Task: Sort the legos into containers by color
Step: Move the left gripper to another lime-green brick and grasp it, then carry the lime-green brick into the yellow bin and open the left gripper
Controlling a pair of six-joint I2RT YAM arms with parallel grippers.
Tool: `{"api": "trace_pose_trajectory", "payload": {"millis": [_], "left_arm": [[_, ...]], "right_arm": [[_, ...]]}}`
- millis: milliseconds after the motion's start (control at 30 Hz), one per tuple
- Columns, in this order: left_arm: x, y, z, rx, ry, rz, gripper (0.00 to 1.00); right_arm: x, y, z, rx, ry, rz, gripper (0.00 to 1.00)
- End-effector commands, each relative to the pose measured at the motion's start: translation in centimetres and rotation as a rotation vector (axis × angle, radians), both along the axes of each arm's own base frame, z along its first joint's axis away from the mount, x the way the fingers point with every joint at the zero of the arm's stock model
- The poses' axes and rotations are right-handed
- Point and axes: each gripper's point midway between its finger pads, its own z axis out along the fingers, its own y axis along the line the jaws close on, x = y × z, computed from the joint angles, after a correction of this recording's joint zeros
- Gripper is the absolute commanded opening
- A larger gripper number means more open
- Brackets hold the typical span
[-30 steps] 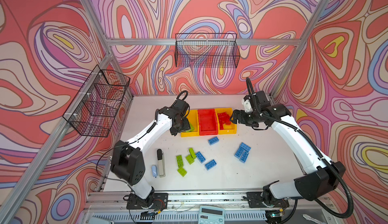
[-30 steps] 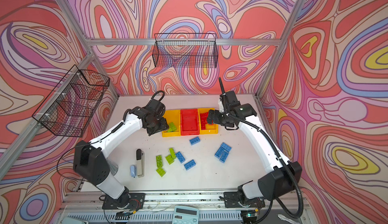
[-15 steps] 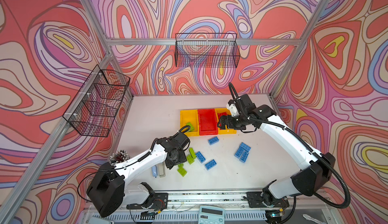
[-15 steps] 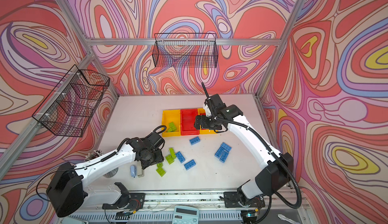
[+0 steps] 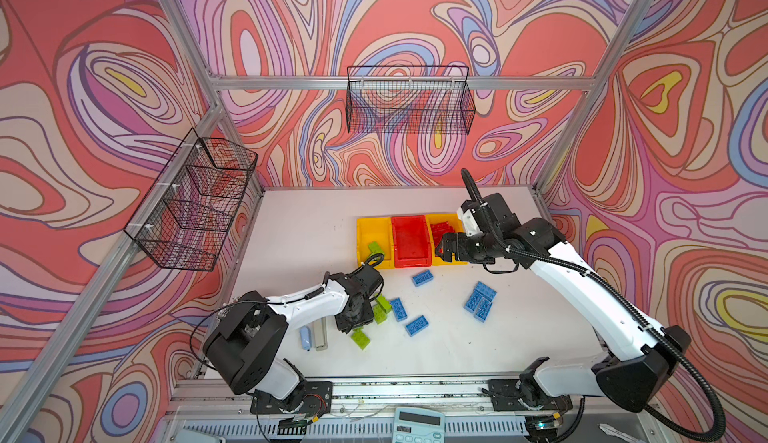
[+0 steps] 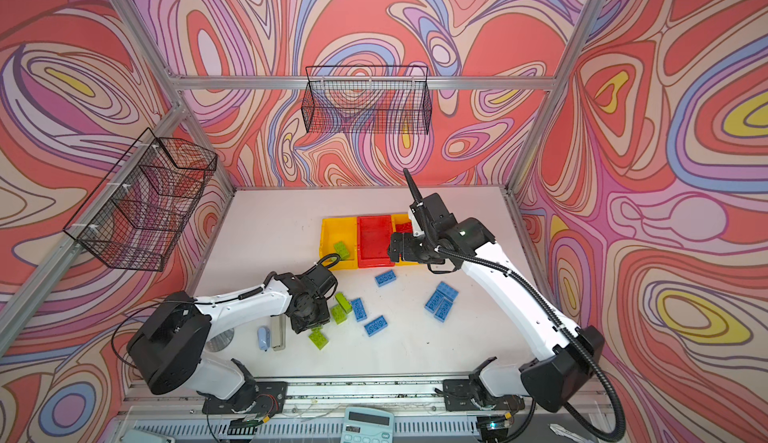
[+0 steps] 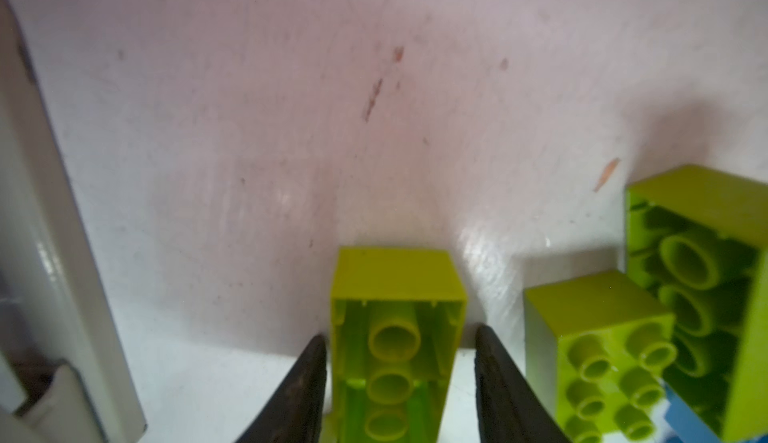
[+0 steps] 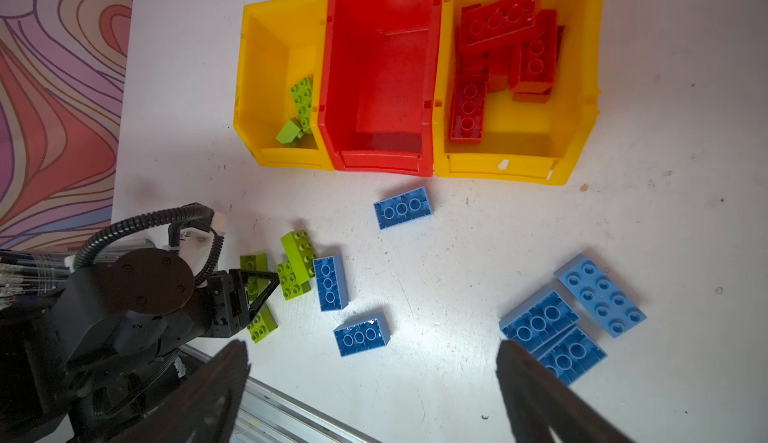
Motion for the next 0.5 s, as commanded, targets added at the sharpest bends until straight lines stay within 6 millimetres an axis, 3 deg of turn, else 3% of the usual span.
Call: {"api": "trace_pose_trajectory", "payload": {"millis": [0,100,233,467], "left_arm": [[0.5,0.2,-0.2,0.039,-0.003,-0.021,0.39],[1.0,0.3,0.7,0.067,-0.006,-0.045,0.28],[2.9,-0.1,3.9,0.106,-0.053,-0.095,0.2],[7.5,-1.9,10.4,0.127,-0.163,-0.159,0.2]], "right_arm": [[-0.8,-1.2,-0.6,-0.029,0.021,-0.047,0.98],[-0.9,-1.5,-0.6,-0.034,0.017,-0.055,0.98],[-0.9,-1.6,-0.8,-0.042,0.014,-0.061,0.98],[-0.2,-1.2,-1.0,-0.034,-0.001,-0.06,0.98]]}}
